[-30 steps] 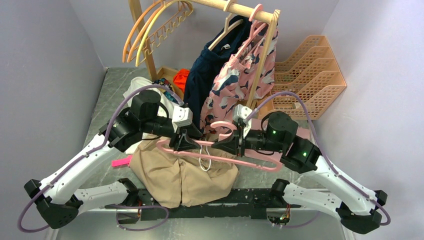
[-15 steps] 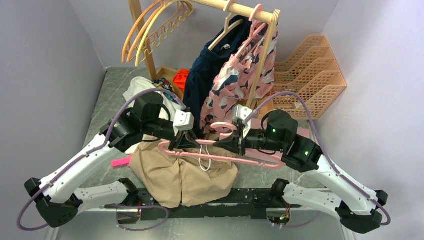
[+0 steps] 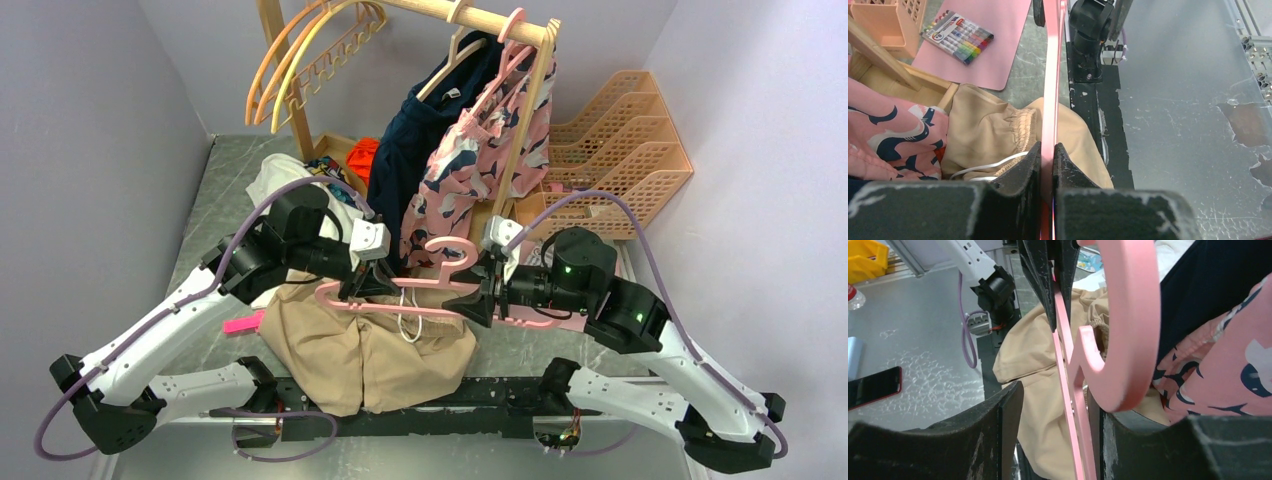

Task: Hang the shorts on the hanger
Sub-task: Pick up the hanger from the clothesline.

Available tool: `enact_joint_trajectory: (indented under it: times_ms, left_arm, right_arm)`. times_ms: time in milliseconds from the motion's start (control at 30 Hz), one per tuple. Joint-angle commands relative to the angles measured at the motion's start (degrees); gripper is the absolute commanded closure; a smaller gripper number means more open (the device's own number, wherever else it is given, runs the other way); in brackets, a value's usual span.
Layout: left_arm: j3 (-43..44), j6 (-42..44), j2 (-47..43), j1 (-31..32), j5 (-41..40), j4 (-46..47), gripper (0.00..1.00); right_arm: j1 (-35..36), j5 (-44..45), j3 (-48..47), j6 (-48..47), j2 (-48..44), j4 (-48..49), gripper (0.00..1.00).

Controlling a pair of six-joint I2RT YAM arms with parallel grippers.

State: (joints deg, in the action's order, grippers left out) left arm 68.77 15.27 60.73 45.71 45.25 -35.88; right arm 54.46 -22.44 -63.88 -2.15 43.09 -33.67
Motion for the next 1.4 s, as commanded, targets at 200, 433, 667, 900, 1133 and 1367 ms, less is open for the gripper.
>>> enact_joint_trajectory:
  times_ms: [200, 433, 667, 900, 1133, 1367]
  left_arm:
    - [1.2, 1.4, 0.7, 0.2, 2.4, 0.1, 0.93]
    - [2.1, 1.7, 1.4, 0.5, 3.1, -0.5, 0.93]
    - [2.4, 1.9, 1.1, 0.6, 2.9, -0.9, 0.93]
    - [1.2, 2.3, -0.1, 0.7, 3.5, -0.4, 0.93]
    - [-0.4, 2.7, -2.2, 0.7, 4.5, 0.5, 0.93]
    - [-1.2, 2.7, -2.2, 0.7, 6.0, 1.4, 0.93]
  right_arm:
    - [0.2, 0.7, -2.0, -0.1, -0.1, -0.5, 0.57]
    - [0.1, 1.1, -0.2, 1.2, 1.1, 4.4, 0.64]
    - [0.1, 2.5, 0.3, 1.0, 1.5, 4.4, 0.67]
    - [0.1, 5.3, 1.7, 0.6, -1.5, 3.5, 0.52]
    - [0.1, 1.0, 2.5, 2.8, -2.7, 3.9, 0.47]
    - [0.2, 0.7, 2.0, 3.8, -1.0, 7.8, 0.47]
